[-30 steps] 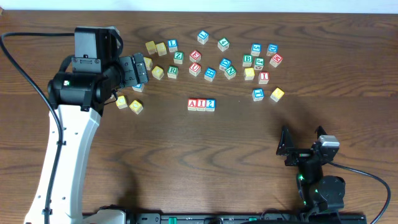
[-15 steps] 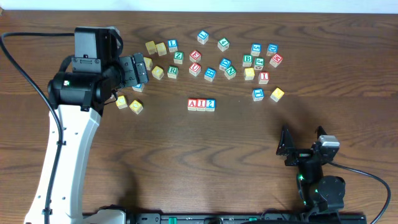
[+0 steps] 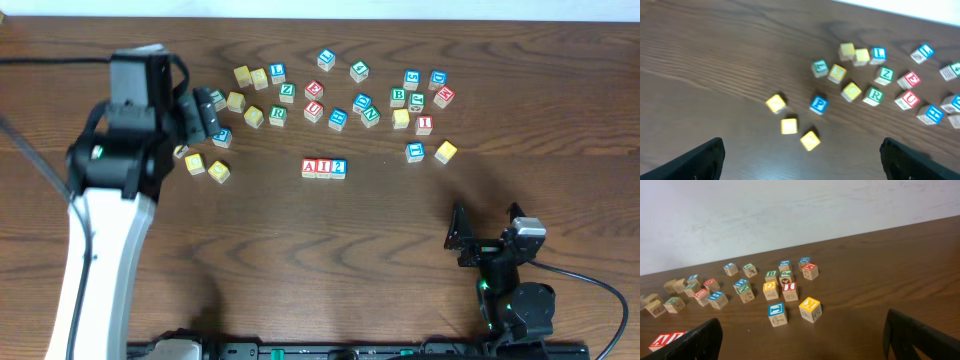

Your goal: Spell out AI2

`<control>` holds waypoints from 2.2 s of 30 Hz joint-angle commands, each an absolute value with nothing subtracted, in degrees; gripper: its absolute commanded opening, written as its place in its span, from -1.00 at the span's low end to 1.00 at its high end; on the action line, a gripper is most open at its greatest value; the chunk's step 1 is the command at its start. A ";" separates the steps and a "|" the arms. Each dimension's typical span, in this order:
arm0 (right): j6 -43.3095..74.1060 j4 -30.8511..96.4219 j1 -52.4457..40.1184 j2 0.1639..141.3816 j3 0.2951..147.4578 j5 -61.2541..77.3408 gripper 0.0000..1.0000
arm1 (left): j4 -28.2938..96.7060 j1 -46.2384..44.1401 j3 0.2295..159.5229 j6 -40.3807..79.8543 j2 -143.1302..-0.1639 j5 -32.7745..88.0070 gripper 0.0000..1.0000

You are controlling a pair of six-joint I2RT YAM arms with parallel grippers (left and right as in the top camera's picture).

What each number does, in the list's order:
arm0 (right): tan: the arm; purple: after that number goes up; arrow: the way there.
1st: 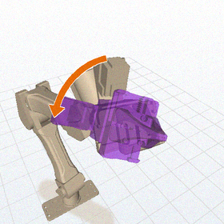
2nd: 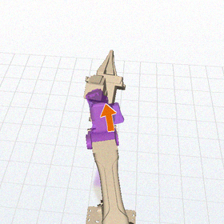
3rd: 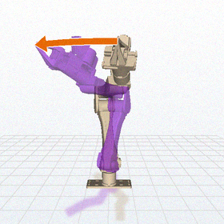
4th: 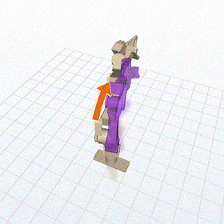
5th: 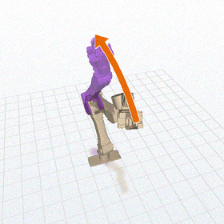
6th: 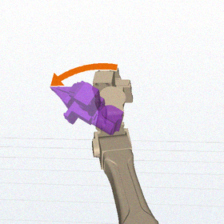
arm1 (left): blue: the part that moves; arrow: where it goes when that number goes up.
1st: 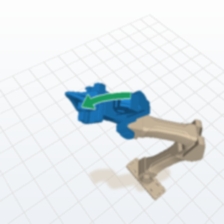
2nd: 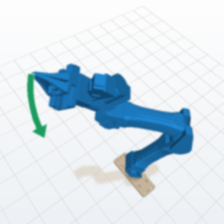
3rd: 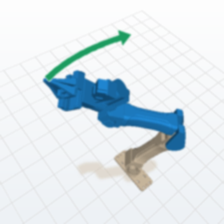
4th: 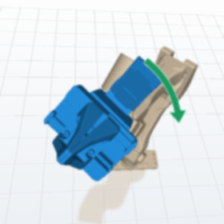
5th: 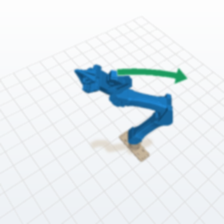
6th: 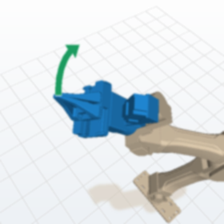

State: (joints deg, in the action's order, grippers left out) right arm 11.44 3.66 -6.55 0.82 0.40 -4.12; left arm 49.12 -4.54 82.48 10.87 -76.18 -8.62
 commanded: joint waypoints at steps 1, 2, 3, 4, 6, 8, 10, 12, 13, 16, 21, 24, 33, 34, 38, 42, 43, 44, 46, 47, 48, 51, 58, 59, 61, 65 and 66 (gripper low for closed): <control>10.61 3.88 -6.46 0.32 0.32 -4.36 0.98 | 49.30 -4.29 79.15 11.07 -68.88 -13.13 0.95; 10.61 3.88 -6.46 0.32 0.32 -4.36 0.98 | 47.90 -4.29 77.43 11.03 -66.89 -12.58 0.95; 10.61 3.88 -6.46 0.32 0.32 -4.36 0.99 | 46.57 -4.29 75.88 11.03 -65.19 -12.47 0.95; 10.63 3.88 -6.46 0.32 0.32 -4.36 0.99 | 45.36 -4.29 74.11 11.00 -63.29 -12.49 0.95; 10.63 3.88 -6.46 0.32 0.32 -4.36 0.99 | 42.70 -4.29 70.15 10.92 -59.46 -12.49 0.95; 10.61 3.88 -6.46 0.32 0.32 -4.36 0.99 | 39.35 -4.29 65.43 10.76 -55.44 -12.47 0.95; 10.63 3.88 -6.46 0.32 0.32 -4.36 0.98 | 35.11 -4.29 59.99 10.50 -51.33 -11.94 0.95; 10.63 3.88 -6.46 0.32 0.32 -4.36 0.99 | 28.40 -4.16 52.21 6.70 -45.76 -8.19 0.95; 10.63 3.88 -6.46 0.32 0.32 -4.36 0.99 | 25.71 -4.12 49.25 4.99 -43.68 -6.61 0.95; 10.61 3.88 -6.46 0.32 0.32 -4.36 0.99 | 19.22 -4.03 41.52 0.80 -38.09 -2.90 0.95; 10.63 3.88 -6.46 0.32 0.32 -4.36 0.98 | 10.70 -3.40 29.21 -0.45 -29.17 -0.54 0.95; 10.61 3.88 -6.46 0.32 0.32 -4.36 0.99 | 7.49 -2.63 22.72 -0.43 -24.32 -0.38 0.95; 10.61 3.88 -6.46 0.32 0.32 -4.36 0.98 | 3.51 -1.65 5.63 -0.86 -5.10 -0.38 0.95; 10.63 3.88 -6.46 0.32 0.32 -4.36 0.98 | 3.51 -1.37 4.89 -0.86 -4.01 -0.38 0.95; 10.61 3.88 -6.46 0.32 0.32 -4.36 0.98 | 3.64 -0.54 2.87 -0.86 -0.82 -0.38 0.95; 10.63 3.88 -6.46 0.32 0.32 -4.36 0.99 | 3.57 -0.54 1.17 -0.89 -0.08 -0.40 0.95; 10.63 3.88 -6.46 0.32 0.32 -4.36 0.99 | 3.57 -0.54 0.51 -0.89 -0.08 -0.40 0.95; 10.61 3.88 -6.46 0.32 0.32 -4.36 0.99 | 4.19 -0.54 0.19 -0.89 -0.08 -0.40 0.95; 10.63 3.88 -6.46 0.32 0.32 -4.36 0.98 | 4.01 -0.54 0.21 -0.89 -0.08 -0.40 0.95; 10.61 3.88 -6.46 0.32 0.32 -4.36 0.98 | 3.99 -0.54 0.21 -1.17 -0.08 -0.43 0.95; 10.63 3.88 -6.46 0.32 0.32 -4.36 0.99 | 4.01 -0.54 0.21 -1.56 -0.08 -0.43 0.95; 10.63 3.88 -6.46 0.32 0.32 -4.36 0.98 | 4.05 -0.54 0.21 -1.69 -0.08 -0.40 0.95; 10.63 3.88 -6.46 0.32 0.32 -4.36 0.99 | 4.03 -0.56 0.21 -1.69 -0.08 -0.40 0.95; 10.61 3.88 -6.46 0.32 0.32 -4.36 0.99 | 4.03 -0.56 0.21 -1.69 -0.08 -0.40 0.96; 10.61 3.88 -6.46 0.32 0.32 -4.36 0.99 | 4.03 -0.56 0.21 -1.69 -0.08 -0.43 0.95; 10.61 3.88 -6.46 0.32 0.32 -4.36 0.98 | 4.03 -0.56 0.23 -1.69 -0.12 -0.43 0.95; 10.61 3.88 -6.46 0.32 0.32 -4.36 0.98 | 4.03 -0.56 0.23 -1.69 -0.16 -0.40 0.95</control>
